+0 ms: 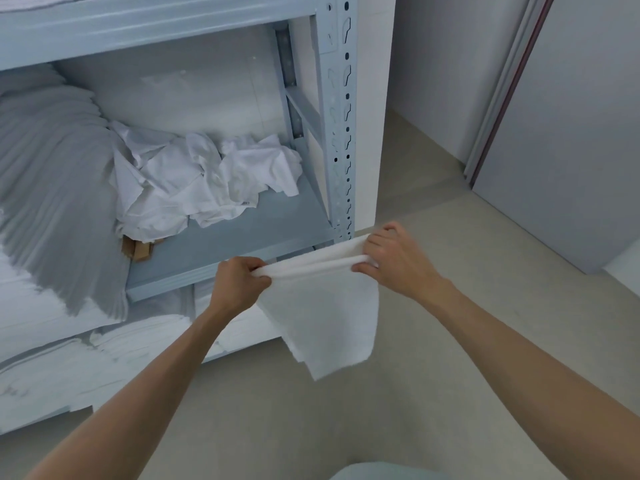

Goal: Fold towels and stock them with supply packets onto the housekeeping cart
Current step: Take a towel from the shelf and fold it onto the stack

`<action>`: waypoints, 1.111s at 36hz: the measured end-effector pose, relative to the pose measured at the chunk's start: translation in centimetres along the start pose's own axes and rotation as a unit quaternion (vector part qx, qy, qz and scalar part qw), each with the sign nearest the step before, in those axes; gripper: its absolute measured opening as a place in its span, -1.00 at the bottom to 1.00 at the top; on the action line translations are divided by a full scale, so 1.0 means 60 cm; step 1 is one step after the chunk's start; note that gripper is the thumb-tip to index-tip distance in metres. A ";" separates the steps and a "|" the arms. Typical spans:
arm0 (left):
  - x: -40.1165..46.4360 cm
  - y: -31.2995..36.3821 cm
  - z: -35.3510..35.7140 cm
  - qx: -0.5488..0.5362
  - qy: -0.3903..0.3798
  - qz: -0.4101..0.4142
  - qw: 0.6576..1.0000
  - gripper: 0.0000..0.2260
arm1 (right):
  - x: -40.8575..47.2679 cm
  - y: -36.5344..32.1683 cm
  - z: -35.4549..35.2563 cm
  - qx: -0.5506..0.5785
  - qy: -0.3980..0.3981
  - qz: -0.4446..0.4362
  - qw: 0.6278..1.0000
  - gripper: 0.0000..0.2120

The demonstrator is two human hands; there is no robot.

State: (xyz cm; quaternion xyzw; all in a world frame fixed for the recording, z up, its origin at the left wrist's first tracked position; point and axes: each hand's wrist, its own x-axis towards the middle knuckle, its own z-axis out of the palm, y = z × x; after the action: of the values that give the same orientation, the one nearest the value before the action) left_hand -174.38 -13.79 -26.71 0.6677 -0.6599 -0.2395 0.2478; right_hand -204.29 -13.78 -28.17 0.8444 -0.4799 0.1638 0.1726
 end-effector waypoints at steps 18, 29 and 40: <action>0.006 0.070 -0.007 -0.118 0.038 0.106 0.987 -0.63 | 0.104 -0.137 -0.003 0.308 -0.194 0.130 0.922 -0.67; -0.043 -0.053 -0.056 -0.278 -0.032 -0.016 0.960 -0.50 | 0.190 -0.173 -0.078 0.414 -0.057 0.068 0.906 -0.74; -0.059 -0.043 0.000 -0.349 -0.095 -0.054 0.931 -0.72 | 0.252 -0.119 -0.204 0.466 -0.024 0.045 0.884 -0.62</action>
State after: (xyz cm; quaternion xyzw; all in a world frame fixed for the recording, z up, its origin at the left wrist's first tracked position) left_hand -172.46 -10.26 -28.42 0.5478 -0.5179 -0.5301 0.3882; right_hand -192.13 -16.28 -11.58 0.8086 -0.3900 0.3560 -0.2594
